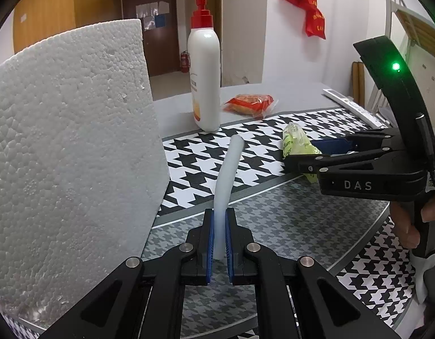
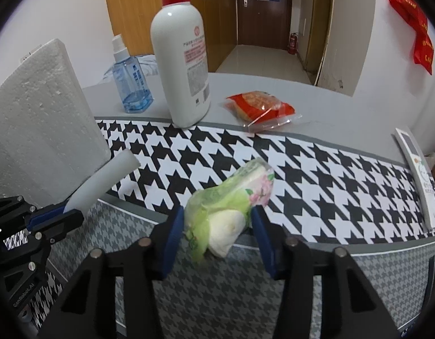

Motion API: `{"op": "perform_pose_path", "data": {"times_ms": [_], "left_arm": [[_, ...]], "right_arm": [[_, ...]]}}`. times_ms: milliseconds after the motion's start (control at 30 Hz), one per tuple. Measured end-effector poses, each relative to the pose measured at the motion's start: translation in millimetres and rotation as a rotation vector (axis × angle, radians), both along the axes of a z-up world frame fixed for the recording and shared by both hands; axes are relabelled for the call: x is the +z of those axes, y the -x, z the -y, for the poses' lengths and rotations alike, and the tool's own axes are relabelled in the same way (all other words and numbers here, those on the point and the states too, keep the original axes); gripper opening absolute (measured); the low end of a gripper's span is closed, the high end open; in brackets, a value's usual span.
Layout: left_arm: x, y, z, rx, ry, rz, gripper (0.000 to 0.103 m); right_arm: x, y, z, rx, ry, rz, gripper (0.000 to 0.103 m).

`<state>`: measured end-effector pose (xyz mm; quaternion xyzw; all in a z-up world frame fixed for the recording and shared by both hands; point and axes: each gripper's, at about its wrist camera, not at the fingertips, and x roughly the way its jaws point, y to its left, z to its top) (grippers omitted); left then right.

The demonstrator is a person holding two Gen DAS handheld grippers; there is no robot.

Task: Organize soft objects
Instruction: 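Grasp the white foam tube with the left gripper while the right approaches the green-wrapped soap, then lift the foam tube with the left gripper while the right lifts the green-wrapped soap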

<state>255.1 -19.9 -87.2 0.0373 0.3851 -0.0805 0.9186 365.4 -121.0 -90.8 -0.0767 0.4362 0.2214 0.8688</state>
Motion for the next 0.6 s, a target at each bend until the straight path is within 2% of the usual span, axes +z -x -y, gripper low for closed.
{"op": "perform_pose_path", "data": {"times_ms": [167, 267, 600], "left_arm": [[3, 2, 0, -0.003, 0.003, 0.011, 0.008], [5, 3, 0, -0.002, 0.004, 0.019, 0.008], [8, 5, 0, -0.002, 0.014, 0.041, 0.008]], "right_arm": [[0, 1, 0, 0.003, -0.009, -0.005, 0.041], [1, 3, 2, -0.001, -0.012, -0.006, 0.038], [21, 20, 9, -0.016, -0.001, 0.071, 0.036]]}}
